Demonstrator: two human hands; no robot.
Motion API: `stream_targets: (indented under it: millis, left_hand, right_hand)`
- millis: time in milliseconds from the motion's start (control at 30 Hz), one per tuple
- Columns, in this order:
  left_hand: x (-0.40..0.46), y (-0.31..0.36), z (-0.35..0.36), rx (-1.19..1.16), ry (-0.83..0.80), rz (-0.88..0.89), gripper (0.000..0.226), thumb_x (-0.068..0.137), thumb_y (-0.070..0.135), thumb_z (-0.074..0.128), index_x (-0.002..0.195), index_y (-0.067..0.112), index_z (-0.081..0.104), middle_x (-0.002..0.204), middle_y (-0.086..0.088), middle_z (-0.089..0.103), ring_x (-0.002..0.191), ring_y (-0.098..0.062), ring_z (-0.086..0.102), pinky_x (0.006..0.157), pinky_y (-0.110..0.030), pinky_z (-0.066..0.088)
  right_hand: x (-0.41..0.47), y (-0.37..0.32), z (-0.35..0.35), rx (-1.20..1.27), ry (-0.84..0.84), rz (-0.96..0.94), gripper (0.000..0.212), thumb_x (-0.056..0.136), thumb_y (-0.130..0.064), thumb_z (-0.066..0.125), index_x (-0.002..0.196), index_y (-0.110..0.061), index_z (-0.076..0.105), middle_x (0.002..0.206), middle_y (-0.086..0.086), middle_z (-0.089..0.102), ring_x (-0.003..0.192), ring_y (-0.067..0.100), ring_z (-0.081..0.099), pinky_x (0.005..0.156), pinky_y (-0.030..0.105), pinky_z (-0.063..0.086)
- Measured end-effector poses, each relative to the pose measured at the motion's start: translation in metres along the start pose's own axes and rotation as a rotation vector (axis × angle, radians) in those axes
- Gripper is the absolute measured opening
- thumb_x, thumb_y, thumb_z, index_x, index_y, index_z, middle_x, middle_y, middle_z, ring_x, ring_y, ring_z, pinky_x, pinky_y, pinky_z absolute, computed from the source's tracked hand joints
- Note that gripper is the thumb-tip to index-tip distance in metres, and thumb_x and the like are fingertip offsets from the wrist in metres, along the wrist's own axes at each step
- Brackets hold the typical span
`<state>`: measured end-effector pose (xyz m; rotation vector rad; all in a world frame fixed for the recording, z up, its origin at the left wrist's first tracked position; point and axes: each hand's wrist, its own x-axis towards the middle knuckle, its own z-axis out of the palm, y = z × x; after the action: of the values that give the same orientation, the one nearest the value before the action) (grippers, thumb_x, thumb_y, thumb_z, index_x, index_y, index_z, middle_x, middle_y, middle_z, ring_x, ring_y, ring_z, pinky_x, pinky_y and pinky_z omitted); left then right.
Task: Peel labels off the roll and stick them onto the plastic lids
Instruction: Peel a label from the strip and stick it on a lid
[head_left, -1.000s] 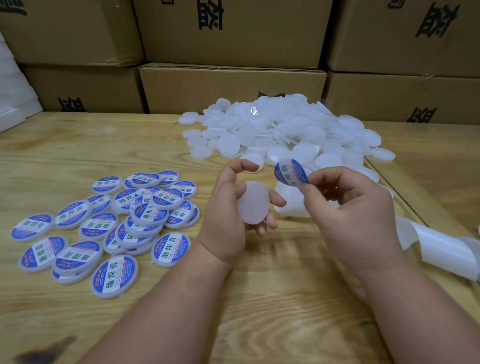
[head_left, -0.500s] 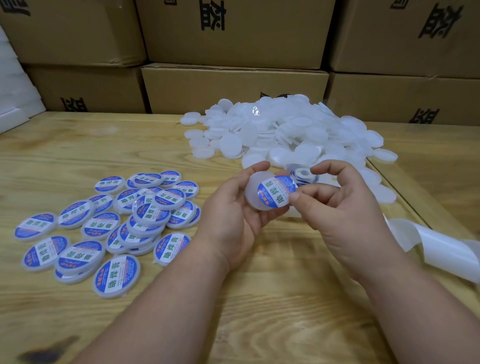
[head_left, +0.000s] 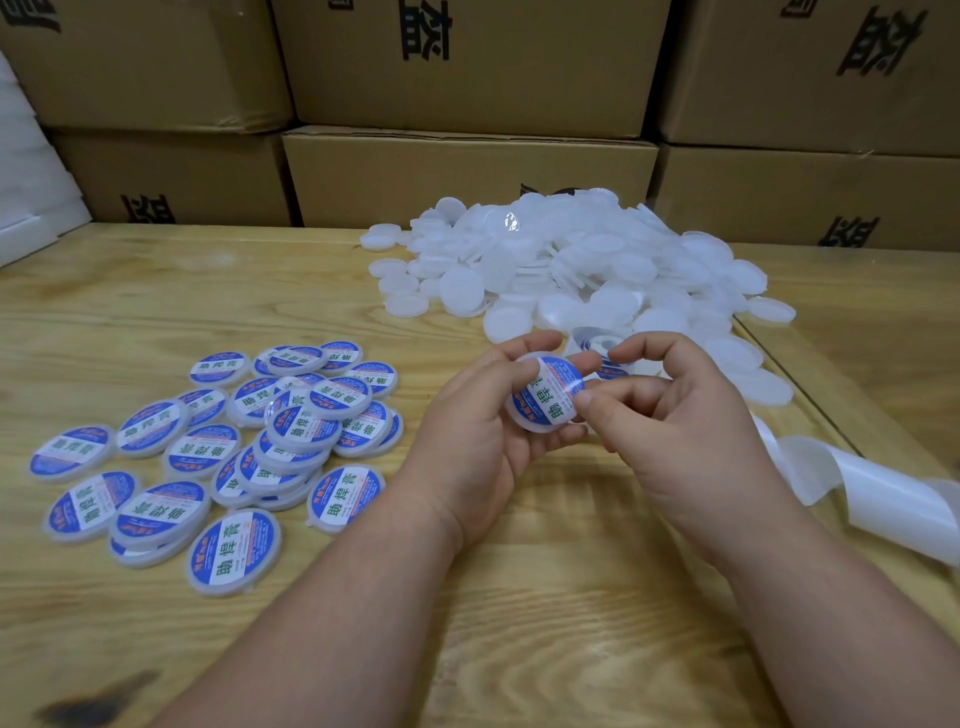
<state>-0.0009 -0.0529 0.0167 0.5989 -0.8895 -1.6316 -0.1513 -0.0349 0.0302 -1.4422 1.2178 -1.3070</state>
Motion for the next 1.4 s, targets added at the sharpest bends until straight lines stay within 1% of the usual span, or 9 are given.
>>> stream_targets:
  millis: [100, 367, 467, 633, 833, 967, 1133, 1267, 1400]
  left_hand:
    - [0.0, 0.0, 0.0, 0.038, 0.013, 0.014, 0.021, 0.103, 0.015, 0.047, 0.118, 0.013, 0.061, 0.116, -0.015, 0.075, 0.096, -0.026, 0.074, 0.069, -0.031, 0.059]
    - [-0.001, -0.003, 0.002, 0.119, 0.024, 0.043, 0.016, 0.104, 0.026, 0.052, 0.113, 0.019, 0.063, 0.115, -0.009, 0.076, 0.095, -0.022, 0.075, 0.068, -0.028, 0.059]
    - [0.0, -0.004, 0.001, 0.14, 0.023, 0.063, 0.014, 0.101, 0.028, 0.056, 0.112, 0.022, 0.063, 0.116, -0.008, 0.076, 0.098, -0.021, 0.075, 0.069, -0.028, 0.058]
    - [0.001, -0.006, -0.001, 0.184, 0.017, 0.093, 0.021, 0.093, 0.028, 0.06, 0.113, 0.022, 0.061, 0.116, -0.004, 0.076, 0.101, -0.022, 0.075, 0.071, -0.027, 0.058]
    - [0.002, -0.006, -0.006, 0.234, 0.015, 0.121, 0.021, 0.099, 0.012, 0.056, 0.118, 0.021, 0.059, 0.116, -0.001, 0.076, 0.089, -0.02, 0.076, 0.069, -0.025, 0.058]
    - [0.003, -0.008, -0.008, 0.241, 0.02, 0.126, 0.029, 0.093, 0.009, 0.057, 0.119, 0.021, 0.057, 0.117, -0.001, 0.076, 0.103, -0.022, 0.074, 0.071, -0.026, 0.058]
    - [0.005, -0.007, -0.009, 0.281, 0.074, 0.159, 0.036, 0.084, 0.006, 0.058, 0.116, 0.023, 0.057, 0.112, 0.0, 0.077, 0.109, -0.017, 0.072, 0.071, -0.024, 0.058]
    - [0.005, -0.001, -0.013, 0.304, 0.173, 0.206, 0.047, 0.079, 0.008, 0.081, 0.115, 0.024, 0.057, 0.107, -0.001, 0.078, 0.096, -0.02, 0.075, 0.063, -0.022, 0.055]
    - [0.003, 0.007, -0.012, 0.349, 0.271, 0.246, 0.026, 0.092, 0.016, 0.073, 0.114, 0.023, 0.059, 0.099, -0.002, 0.079, 0.088, -0.021, 0.077, 0.051, -0.021, 0.053]
  right_hand:
    - [0.001, 0.001, 0.0, 0.0, 0.0, 0.005, 0.038, 0.075, -0.03, 0.073, 0.107, -0.028, 0.055, 0.075, -0.001, 0.077, 0.061, 0.005, 0.061, 0.071, 0.032, 0.044]
    - [0.001, 0.002, -0.001, 0.004, 0.003, 0.011, 0.037, 0.075, -0.029, 0.074, 0.107, -0.028, 0.056, 0.074, -0.001, 0.077, 0.061, 0.006, 0.062, 0.068, 0.03, 0.044]
    - [0.001, 0.003, -0.002, 0.011, -0.008, 0.006, 0.034, 0.084, -0.018, 0.078, 0.109, -0.025, 0.056, 0.074, -0.001, 0.077, 0.064, 0.007, 0.066, 0.071, 0.031, 0.045]
    - [0.0, 0.003, -0.002, 0.003, -0.014, -0.001, 0.03, 0.09, -0.009, 0.074, 0.111, -0.02, 0.055, 0.072, -0.002, 0.077, 0.064, 0.0, 0.068, 0.064, 0.013, 0.048]
    - [0.001, 0.003, -0.003, -0.009, 0.03, 0.059, 0.021, 0.094, -0.022, 0.071, 0.109, -0.027, 0.058, 0.079, 0.0, 0.079, 0.057, 0.006, 0.062, 0.065, 0.028, 0.044]
    - [0.001, 0.002, -0.004, 0.023, 0.038, 0.073, 0.015, 0.097, -0.022, 0.067, 0.109, -0.025, 0.059, 0.084, 0.004, 0.08, 0.058, 0.015, 0.067, 0.063, 0.034, 0.045]
    - [0.006, 0.002, -0.01, 0.011, 0.233, 0.088, 0.007, 0.096, -0.017, 0.061, 0.097, -0.024, 0.063, 0.077, 0.002, 0.079, 0.055, 0.018, 0.07, 0.046, 0.024, 0.049]
    - [0.008, 0.002, -0.022, -0.021, 0.388, 0.033, 0.008, 0.092, -0.019, 0.056, 0.091, -0.023, 0.063, 0.073, 0.0, 0.077, 0.053, 0.014, 0.066, 0.055, 0.031, 0.048]
    - [0.008, 0.004, -0.024, -0.072, 0.44, -0.023, 0.008, 0.09, -0.021, 0.057, 0.09, -0.024, 0.064, 0.071, -0.005, 0.076, 0.053, 0.009, 0.064, 0.059, 0.03, 0.047]
